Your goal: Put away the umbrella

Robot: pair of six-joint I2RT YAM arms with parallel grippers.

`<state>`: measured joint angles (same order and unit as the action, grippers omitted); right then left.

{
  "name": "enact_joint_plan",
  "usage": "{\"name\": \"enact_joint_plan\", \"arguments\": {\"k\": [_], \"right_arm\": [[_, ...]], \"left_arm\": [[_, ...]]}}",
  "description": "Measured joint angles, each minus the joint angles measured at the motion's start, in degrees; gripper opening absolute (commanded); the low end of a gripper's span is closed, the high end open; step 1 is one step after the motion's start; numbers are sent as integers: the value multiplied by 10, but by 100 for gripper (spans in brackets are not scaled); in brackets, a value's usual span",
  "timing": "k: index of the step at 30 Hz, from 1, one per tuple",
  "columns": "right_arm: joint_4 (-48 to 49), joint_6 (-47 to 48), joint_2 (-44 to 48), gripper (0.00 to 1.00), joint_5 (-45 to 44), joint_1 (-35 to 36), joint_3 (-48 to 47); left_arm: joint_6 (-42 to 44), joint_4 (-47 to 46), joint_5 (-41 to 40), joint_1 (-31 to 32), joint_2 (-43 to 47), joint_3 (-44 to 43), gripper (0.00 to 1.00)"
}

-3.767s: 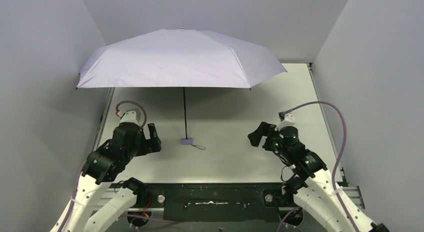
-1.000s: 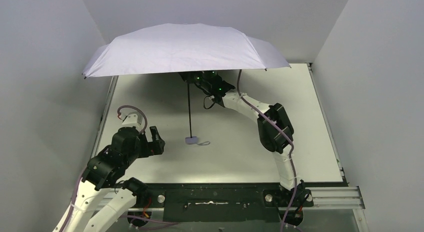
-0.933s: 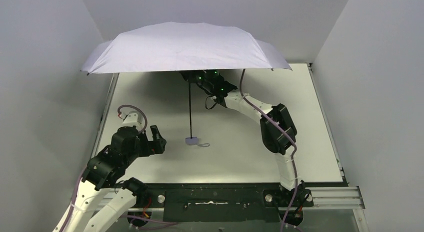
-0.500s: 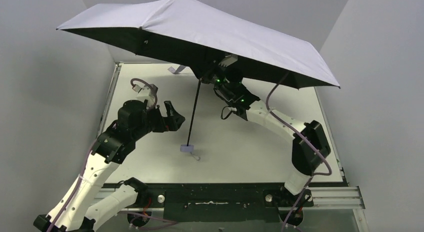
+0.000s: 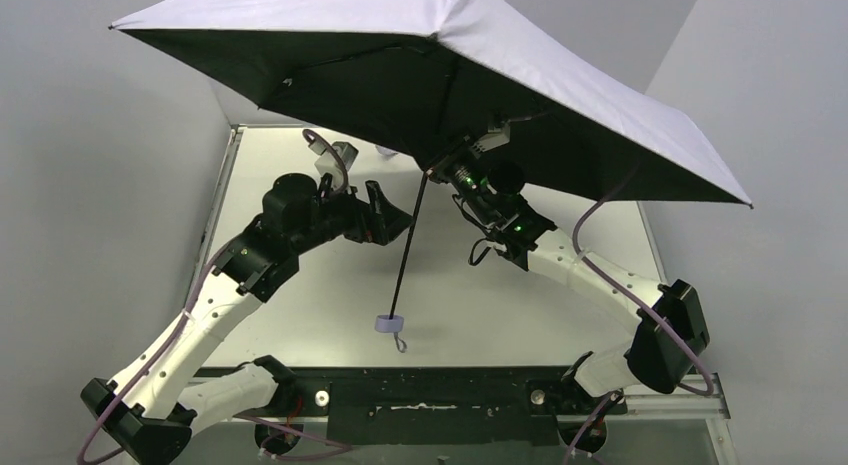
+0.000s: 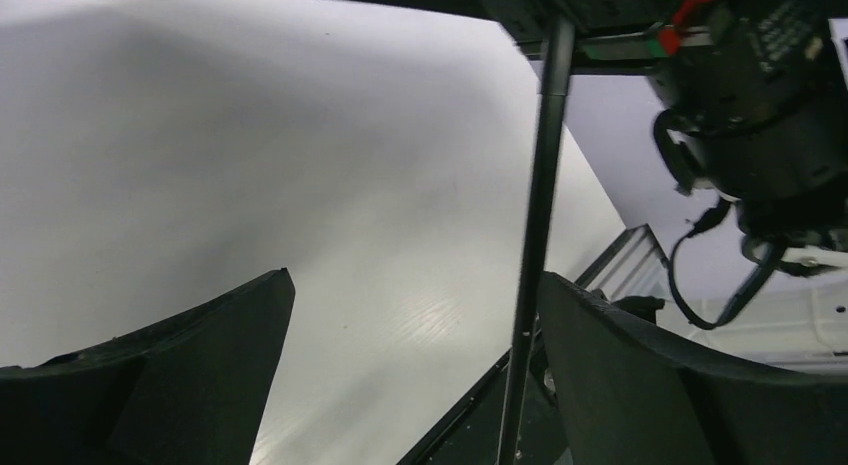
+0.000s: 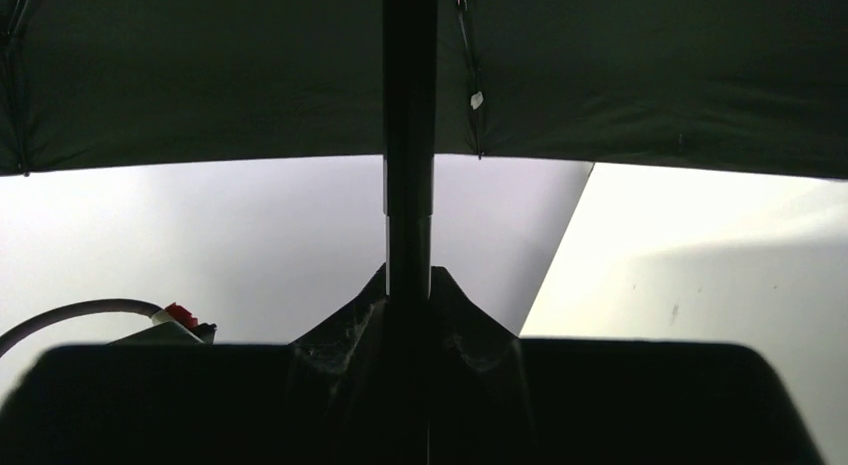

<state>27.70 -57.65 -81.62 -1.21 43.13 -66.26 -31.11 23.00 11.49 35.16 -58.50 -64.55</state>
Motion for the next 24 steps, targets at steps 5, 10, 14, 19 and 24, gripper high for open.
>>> {"name": "enact_joint_plan", "arguments": {"k": [5, 10, 14, 19, 24], "right_arm": [[14, -27, 2, 0, 7, 5, 14], [44, -42, 2, 0, 28, 14, 14], [74, -48, 1, 0, 44, 23, 14], [127, -59, -17, 0, 70, 24, 14], [149, -66, -26, 0, 80, 30, 15]], "left_arm": [[-7, -29, 15, 19, -3, 1, 79], [-17, -59, 32, 25, -15, 2, 66], [-23, -72, 45, 31, -30, 2, 53], [-36, -95, 62, 35, -36, 2, 34], [-49, -112, 76, 35, -35, 2, 9]]}}
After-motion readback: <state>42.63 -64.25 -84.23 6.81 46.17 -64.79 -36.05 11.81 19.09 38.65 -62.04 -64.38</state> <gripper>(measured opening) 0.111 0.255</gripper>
